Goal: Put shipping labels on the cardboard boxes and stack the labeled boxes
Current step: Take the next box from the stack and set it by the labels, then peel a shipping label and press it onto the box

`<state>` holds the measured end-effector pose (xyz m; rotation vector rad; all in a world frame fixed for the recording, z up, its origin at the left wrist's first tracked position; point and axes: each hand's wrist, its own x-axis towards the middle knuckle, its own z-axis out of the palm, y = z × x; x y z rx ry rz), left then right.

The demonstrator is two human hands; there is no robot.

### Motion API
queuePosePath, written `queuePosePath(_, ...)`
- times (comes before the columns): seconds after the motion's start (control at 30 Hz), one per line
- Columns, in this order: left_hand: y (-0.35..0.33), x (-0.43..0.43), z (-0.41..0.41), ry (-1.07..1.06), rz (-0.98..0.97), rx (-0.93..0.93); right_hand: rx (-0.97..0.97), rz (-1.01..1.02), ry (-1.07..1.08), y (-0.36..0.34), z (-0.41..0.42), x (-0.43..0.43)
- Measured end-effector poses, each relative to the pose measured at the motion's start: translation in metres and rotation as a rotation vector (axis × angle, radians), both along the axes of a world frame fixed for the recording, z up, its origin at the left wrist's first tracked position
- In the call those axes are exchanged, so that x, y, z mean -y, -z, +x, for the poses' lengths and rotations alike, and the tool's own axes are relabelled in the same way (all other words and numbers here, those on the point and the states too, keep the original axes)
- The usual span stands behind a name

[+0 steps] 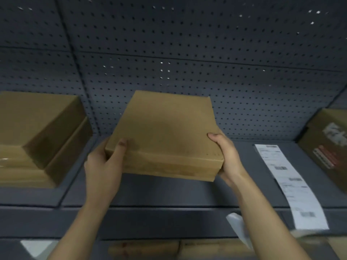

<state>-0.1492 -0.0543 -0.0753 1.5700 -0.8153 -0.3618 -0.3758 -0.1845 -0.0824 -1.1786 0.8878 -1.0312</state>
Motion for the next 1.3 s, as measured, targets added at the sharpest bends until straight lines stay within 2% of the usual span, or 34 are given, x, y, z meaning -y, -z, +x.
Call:
queuePosePath(0.27, 0.048, 0.028, -0.080, 0.023, 0.128, -0.059, -0.060, 0.037, -0.060, 0.041, -0.079, 0.033)
queuePosePath(0.6, 0.074, 0.047, -0.081, 0.072, 0.238, -0.098, -0.147, 0.054, -0.056, 0.073, -0.078, 0.053)
queuePosePath(0.97, 0.077, 0.046, -0.084, 0.124, 0.293, -0.030, -0.140, 0.077, -0.054, 0.083, -0.084, 0.054)
queuePosePath(1.07, 0.073, 0.046, -0.083, 0.143, 0.306, 0.017, -0.188, 0.077, -0.080, 0.081, -0.090, 0.053)
queuePosePath(1.17, 0.071, 0.046, -0.082, 0.124, 0.302, 0.150, -0.281, 0.072, 0.047, 0.077, -0.096, 0.046)
queuePosePath(1.3, 0.057, 0.044, -0.099, 0.125, 0.080, 0.437, -0.408, -0.031, 0.269, 0.071, -0.111, 0.021)
